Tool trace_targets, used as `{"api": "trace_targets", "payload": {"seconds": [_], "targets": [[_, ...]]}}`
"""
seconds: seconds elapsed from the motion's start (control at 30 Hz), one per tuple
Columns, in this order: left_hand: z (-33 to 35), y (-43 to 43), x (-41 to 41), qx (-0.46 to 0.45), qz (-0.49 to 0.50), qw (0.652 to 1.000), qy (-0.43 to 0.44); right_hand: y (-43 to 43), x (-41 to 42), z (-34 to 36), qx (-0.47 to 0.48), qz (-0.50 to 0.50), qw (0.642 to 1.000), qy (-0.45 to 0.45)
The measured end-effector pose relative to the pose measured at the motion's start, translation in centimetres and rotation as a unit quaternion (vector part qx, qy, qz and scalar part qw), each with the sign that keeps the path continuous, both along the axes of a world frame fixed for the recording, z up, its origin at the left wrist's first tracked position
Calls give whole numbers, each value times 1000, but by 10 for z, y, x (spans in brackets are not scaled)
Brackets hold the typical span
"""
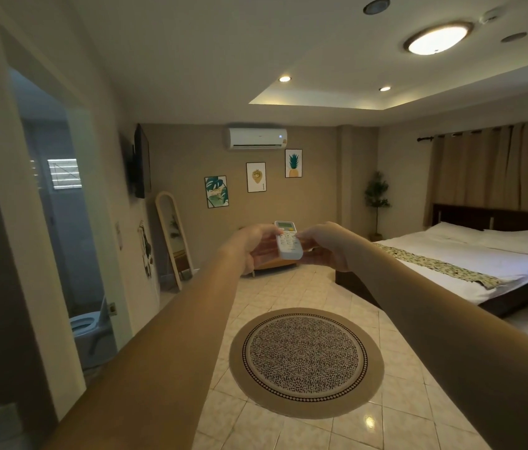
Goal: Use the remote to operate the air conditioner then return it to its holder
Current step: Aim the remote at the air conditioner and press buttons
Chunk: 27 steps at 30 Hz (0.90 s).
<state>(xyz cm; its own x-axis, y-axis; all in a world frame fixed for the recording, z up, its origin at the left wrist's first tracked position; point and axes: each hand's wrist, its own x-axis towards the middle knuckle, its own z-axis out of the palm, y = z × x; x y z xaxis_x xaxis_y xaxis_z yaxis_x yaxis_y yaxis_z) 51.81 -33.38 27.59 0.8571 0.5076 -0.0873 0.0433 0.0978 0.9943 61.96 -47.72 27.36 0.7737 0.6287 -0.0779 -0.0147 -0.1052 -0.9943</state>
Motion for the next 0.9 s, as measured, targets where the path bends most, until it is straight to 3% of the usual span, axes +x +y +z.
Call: {"api": "trace_targets", "payload": {"seconds": [0.23,0.63,0.9], "targets": [[-3,4,0,15,-20,999,-26,-3,4,-1,9,2,1000,-26],[-25,13,1,72,-56,989,-119,-7,12,-25,16,-2,976,-218],[-31,12,4,131,-60,978,-153,-9,20,-35,57,-13,973,-225]]}}
